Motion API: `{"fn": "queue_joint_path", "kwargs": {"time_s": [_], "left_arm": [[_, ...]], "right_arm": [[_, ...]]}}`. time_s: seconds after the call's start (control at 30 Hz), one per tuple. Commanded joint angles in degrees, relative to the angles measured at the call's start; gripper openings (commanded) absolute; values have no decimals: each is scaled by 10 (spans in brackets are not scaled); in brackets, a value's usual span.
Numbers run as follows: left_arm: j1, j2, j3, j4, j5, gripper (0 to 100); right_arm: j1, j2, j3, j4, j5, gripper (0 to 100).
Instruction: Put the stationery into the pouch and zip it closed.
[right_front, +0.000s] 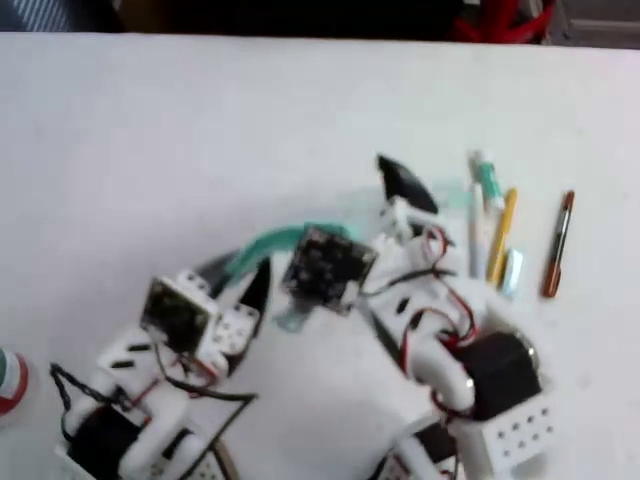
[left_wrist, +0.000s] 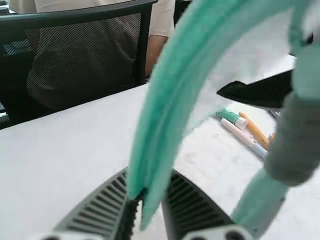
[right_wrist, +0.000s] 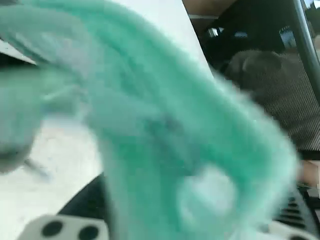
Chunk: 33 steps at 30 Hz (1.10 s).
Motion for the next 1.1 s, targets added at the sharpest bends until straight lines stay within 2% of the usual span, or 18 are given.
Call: {"fn": "queue_joint_path", "kwargs": {"time_s": [0.0,0.13,0.47,0.7,0.83,0.97,1.07], "left_arm": [[-16,-7,-10,-37,4,24],[-17,-7,0,-40,4,24],[-17,-7,19,-66,3,24],[-17,-7,19,-66,4,24],[-17,-7,18,-66,4,24],[-17,-7,18,-67,4,24],[-17,-7,20,-68,4,24]], "right_arm": [[25,-5,20,-25,8,308],[55,-18,25,-64,8,308],[42,-43,25,-92,4,306],[164,-87,-42,-124,3,305],[179,-102,-47,-120,2,305],[174,-122,-67,-90,-81,305],[121,-149,-107,-22,-150,305]]}}
